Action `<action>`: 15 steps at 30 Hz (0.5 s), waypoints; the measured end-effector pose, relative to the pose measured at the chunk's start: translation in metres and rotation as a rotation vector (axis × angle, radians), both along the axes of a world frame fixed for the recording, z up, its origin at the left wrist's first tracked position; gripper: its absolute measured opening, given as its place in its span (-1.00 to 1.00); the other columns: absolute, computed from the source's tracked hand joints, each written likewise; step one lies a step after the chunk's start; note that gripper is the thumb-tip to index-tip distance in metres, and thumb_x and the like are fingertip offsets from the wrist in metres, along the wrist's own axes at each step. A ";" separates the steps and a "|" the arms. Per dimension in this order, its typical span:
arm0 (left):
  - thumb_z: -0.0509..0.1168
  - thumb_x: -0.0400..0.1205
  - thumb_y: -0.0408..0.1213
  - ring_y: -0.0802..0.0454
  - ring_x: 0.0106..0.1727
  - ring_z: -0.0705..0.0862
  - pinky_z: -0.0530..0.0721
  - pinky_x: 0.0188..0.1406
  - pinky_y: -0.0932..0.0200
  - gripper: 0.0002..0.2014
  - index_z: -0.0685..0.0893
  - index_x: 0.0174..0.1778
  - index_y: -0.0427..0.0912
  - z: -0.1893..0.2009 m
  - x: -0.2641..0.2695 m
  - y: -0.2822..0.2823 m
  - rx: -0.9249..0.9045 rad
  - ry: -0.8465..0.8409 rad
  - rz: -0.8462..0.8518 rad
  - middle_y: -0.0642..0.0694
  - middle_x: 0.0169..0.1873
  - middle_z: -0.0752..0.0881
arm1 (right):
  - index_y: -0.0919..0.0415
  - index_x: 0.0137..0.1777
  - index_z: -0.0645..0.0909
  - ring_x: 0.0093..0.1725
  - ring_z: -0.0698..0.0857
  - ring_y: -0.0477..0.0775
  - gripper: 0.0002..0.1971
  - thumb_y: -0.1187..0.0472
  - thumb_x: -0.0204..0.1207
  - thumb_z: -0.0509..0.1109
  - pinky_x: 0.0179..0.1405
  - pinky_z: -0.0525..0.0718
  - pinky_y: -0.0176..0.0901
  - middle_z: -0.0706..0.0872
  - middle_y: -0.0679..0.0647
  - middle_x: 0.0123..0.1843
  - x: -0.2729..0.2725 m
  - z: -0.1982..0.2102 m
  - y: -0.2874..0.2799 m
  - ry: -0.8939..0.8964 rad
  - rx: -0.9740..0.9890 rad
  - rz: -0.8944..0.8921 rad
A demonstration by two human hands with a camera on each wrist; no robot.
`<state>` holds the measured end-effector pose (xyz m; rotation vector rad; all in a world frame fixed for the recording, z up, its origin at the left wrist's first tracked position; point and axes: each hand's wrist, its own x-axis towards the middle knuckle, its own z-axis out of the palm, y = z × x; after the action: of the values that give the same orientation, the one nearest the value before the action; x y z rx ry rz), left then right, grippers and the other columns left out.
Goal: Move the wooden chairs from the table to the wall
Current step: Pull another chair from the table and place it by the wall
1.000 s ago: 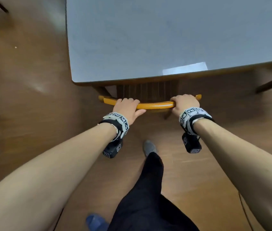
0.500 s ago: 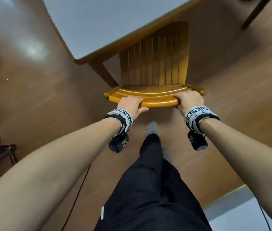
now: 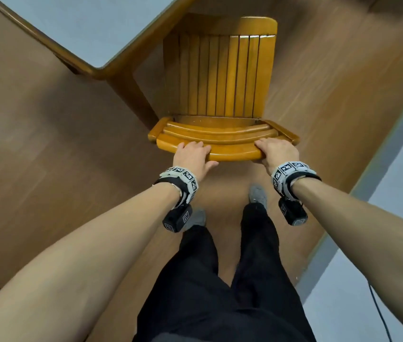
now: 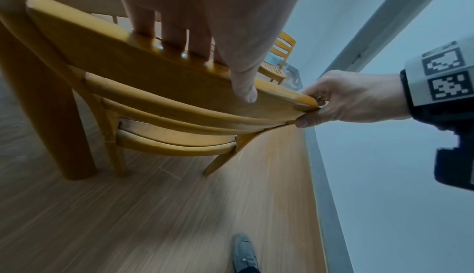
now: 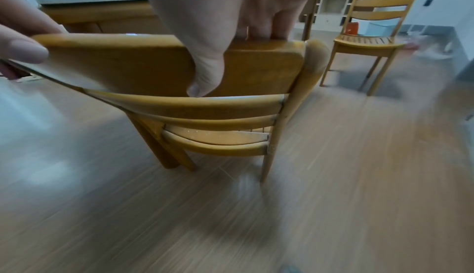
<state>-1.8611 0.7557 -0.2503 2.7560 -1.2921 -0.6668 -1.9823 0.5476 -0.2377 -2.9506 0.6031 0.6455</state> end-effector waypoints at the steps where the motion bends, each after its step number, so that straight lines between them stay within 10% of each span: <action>1: 0.20 0.67 0.21 -0.11 0.38 0.56 0.39 0.46 -0.14 -0.51 0.62 0.38 -0.03 -0.002 0.000 0.014 0.002 0.004 -0.036 -0.05 0.30 0.67 | 0.04 0.23 0.63 0.18 0.67 0.14 -0.68 0.10 0.50 0.54 0.15 0.63 0.01 0.73 0.02 0.16 -0.008 -0.002 0.018 0.006 0.003 -0.034; 15: 0.31 0.63 0.17 -0.10 0.52 0.45 0.17 0.60 -0.16 -0.51 0.62 0.42 0.02 0.007 0.029 0.148 -0.011 0.021 -0.340 -0.05 0.48 0.58 | 0.03 0.21 0.57 0.06 0.75 0.22 -0.75 0.04 0.58 0.44 -0.11 0.65 -0.01 0.74 0.02 0.11 -0.052 0.011 0.219 0.092 0.008 -0.316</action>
<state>-1.8325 0.9036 -0.2438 2.5337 -1.7740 -0.6979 -2.0339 0.7669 -0.2262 -2.7397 1.0435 0.7472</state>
